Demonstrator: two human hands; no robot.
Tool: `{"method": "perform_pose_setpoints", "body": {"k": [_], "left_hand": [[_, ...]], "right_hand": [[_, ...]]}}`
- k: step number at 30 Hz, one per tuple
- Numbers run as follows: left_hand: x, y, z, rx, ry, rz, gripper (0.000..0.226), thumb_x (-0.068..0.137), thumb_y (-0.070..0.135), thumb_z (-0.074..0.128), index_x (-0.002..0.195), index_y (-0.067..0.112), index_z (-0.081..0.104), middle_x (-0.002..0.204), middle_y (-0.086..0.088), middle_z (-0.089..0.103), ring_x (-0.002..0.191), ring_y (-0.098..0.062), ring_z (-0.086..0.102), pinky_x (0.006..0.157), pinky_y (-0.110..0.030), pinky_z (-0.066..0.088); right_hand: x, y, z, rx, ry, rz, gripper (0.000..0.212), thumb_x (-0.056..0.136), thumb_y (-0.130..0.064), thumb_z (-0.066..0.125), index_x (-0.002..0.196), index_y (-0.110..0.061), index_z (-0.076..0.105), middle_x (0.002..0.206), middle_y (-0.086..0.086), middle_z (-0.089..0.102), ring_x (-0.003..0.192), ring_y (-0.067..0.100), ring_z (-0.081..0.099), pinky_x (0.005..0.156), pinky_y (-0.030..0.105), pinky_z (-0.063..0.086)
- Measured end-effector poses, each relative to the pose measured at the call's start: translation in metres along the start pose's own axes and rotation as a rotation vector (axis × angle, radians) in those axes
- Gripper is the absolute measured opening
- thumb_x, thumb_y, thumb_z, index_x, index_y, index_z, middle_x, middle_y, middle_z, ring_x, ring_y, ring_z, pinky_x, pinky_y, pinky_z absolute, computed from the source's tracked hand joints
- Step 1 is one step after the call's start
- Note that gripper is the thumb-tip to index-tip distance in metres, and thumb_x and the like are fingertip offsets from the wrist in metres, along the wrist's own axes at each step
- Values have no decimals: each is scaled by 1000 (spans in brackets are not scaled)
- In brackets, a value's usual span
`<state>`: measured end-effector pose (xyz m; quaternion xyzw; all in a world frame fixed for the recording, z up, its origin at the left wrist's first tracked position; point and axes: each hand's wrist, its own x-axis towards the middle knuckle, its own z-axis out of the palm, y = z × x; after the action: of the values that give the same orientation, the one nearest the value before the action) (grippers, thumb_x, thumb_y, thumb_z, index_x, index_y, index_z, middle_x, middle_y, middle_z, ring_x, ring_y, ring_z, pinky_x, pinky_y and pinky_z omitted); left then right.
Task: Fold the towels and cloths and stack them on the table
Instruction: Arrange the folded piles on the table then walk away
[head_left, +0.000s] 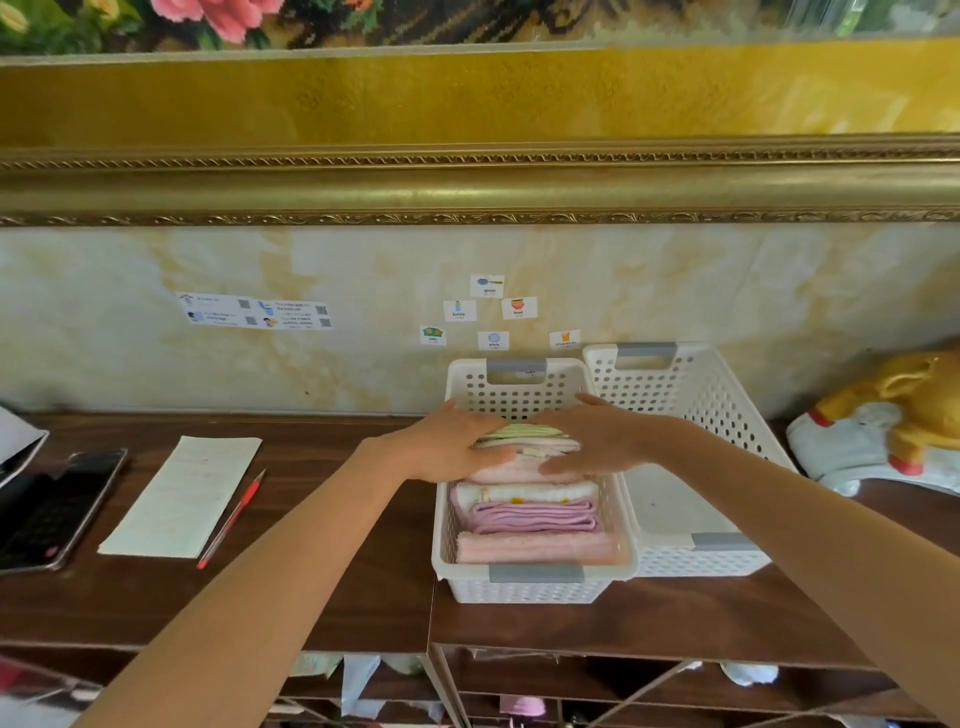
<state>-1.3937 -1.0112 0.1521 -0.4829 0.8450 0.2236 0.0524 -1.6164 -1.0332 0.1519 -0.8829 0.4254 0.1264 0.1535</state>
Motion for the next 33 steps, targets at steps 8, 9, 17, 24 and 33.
{"method": "perform_pose_setpoints", "body": {"k": [8,9,17,24,33], "left_hand": [[-1,4,12,221,-15,-66,68,99,56,27,154,20,12,159,0,19,146,-15,16,119,-45,-8],[0,6,10,197,4,-61,66,99,54,30,153,20,16,158,0,22,145,-17,19,120,-44,-2],[2,29,-11,107,195,-91,48,98,41,46,138,15,48,136,-6,53,122,-25,51,99,-38,43],[-13,8,-27,7,365,-229,38,97,37,49,131,21,56,128,0,59,117,-21,55,93,-39,47],[-143,-48,-2,-14,448,-477,32,97,41,48,123,26,59,119,7,64,107,-14,60,92,-35,49]], "right_hand": [[-10,-5,23,-58,72,77,67,97,-57,18,152,-19,16,156,1,27,146,14,16,118,40,-14],[-11,-5,19,-7,97,82,61,100,-52,24,151,-19,22,154,0,33,144,14,23,119,39,-11],[-5,1,-12,204,398,133,32,101,-28,40,122,-13,58,114,6,66,101,24,63,90,40,50],[23,-7,-34,186,531,95,27,97,-17,38,94,-8,64,85,11,67,76,29,63,72,41,53],[54,-149,-44,113,450,-129,35,98,-20,37,64,-24,37,87,12,63,82,30,57,70,35,43]]}}
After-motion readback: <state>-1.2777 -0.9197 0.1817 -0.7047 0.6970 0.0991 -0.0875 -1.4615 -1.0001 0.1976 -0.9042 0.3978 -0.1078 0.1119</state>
